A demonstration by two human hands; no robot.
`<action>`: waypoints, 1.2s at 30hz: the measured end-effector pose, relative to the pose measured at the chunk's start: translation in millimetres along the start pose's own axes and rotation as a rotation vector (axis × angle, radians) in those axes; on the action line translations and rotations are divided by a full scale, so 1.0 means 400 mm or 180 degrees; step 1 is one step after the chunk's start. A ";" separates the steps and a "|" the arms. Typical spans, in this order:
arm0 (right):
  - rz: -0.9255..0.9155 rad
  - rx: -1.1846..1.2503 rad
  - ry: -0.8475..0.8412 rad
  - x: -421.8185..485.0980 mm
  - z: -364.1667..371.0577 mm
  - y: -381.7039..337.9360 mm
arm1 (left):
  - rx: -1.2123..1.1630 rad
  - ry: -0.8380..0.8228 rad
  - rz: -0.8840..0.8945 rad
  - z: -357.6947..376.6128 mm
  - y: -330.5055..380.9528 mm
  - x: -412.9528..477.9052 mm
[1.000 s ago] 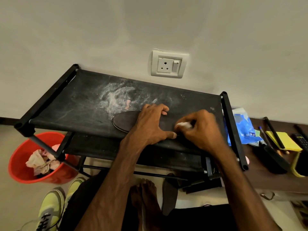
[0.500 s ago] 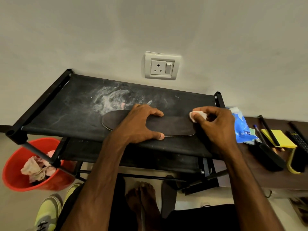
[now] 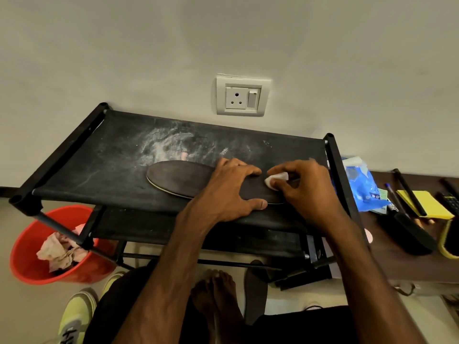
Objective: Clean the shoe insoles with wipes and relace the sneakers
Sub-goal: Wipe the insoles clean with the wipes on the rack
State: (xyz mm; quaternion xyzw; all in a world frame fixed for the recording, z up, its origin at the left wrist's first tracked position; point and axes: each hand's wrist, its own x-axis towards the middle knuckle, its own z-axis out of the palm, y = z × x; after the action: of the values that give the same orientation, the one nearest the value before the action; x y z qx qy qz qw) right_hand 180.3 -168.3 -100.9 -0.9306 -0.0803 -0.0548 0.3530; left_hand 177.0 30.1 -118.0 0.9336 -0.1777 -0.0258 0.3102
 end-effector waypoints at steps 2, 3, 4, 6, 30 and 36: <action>-0.0059 -0.0196 0.0026 0.013 0.012 -0.010 | -0.0021 0.0001 -0.0010 0.000 -0.004 -0.001; -0.0069 -0.0257 0.0009 0.019 0.016 -0.015 | -0.0012 0.0010 -0.0002 0.000 -0.005 0.000; -0.0045 -0.0305 -0.0051 0.024 0.019 -0.020 | 0.0004 0.0026 0.0004 0.000 -0.004 -0.001; 0.0034 -0.0361 -0.0246 0.027 0.018 -0.028 | 0.0013 0.0053 0.0002 0.001 -0.001 -0.001; 0.0056 -0.0720 -0.0999 -0.008 -0.020 -0.063 | -0.0110 0.0017 -0.0137 -0.002 0.006 0.002; 0.0286 -0.0891 -0.0508 0.010 -0.014 -0.049 | -0.0139 -0.0058 -0.0234 -0.004 0.007 0.006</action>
State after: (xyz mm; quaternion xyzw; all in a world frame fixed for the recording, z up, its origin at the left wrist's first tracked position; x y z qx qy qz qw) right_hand 180.2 -157.1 -83.1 -0.9747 -0.0580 0.0245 0.2145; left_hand 178.7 28.2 -114.8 0.9322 -0.1454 -0.0495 0.3277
